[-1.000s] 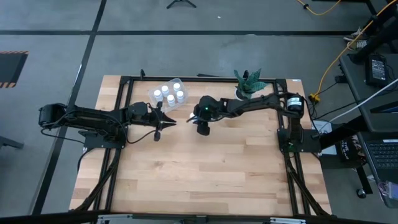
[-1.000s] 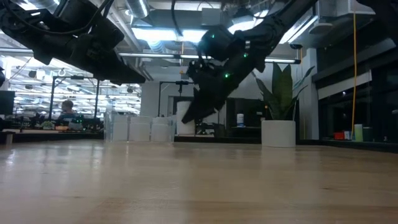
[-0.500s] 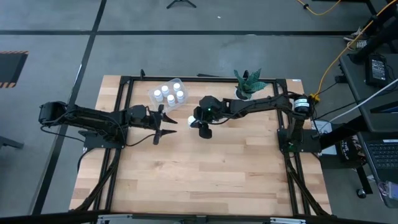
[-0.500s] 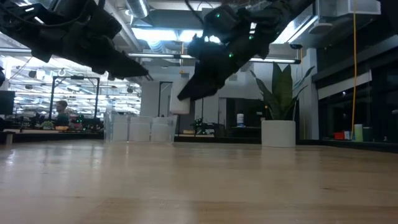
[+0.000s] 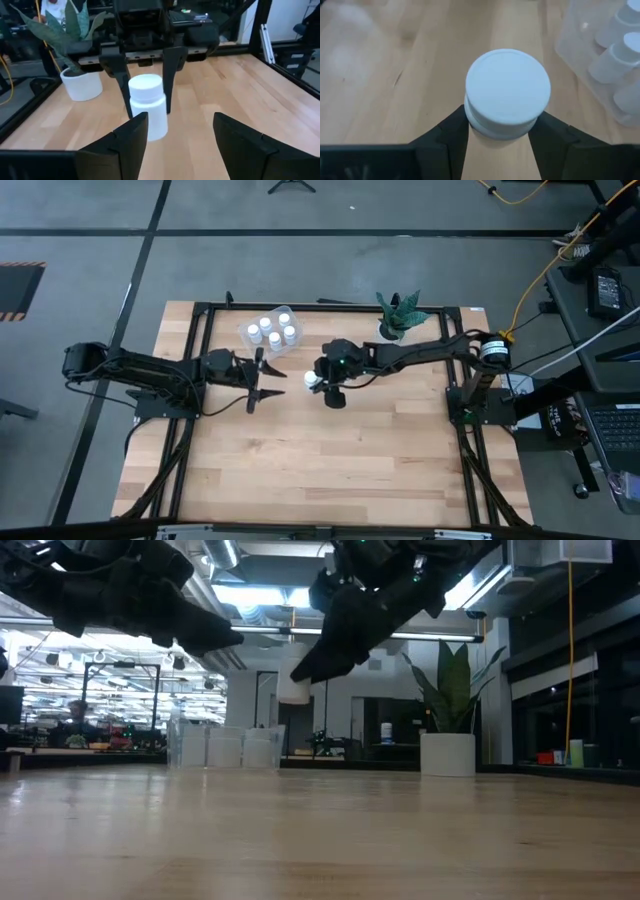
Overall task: Pick and place pill bottles into a basket
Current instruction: Put the white pill bottle into the transparent container
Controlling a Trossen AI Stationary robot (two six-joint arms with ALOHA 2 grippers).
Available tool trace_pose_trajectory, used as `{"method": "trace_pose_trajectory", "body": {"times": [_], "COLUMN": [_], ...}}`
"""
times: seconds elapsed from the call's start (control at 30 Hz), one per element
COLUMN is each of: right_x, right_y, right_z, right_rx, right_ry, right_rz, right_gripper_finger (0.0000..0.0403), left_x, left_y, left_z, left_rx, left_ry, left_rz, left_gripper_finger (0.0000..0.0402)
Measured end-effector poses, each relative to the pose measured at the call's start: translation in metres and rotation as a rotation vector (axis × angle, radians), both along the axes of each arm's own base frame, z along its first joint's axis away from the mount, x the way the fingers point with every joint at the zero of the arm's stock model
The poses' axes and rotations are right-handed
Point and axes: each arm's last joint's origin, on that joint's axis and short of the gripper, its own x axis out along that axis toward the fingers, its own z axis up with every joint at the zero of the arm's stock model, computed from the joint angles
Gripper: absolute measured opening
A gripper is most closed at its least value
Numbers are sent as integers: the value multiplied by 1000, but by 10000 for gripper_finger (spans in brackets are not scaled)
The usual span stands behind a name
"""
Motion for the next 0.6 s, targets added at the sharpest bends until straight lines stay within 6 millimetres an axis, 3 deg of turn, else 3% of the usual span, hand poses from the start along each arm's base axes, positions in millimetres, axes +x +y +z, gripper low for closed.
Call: {"method": "trace_pose_trajectory", "body": {"times": [0.13,0.3,0.6], "right_x": [-4,-9,-8], "right_y": [3,3,3], "right_z": [-9,-19,-18], "right_rx": [-4,-1,-26], "right_ry": [9,30,17], "right_rz": [3,1,18], "right_gripper_finger": [173,173,173], "left_x": [0,5,39], "left_y": [-2,-2,-14], "left_z": [0,4,25], "left_rx": [0,-95,-77], "left_ry": [4,77,300], "left_rz": [8,145,159], "left_gripper_finger": [222,233,244]}}
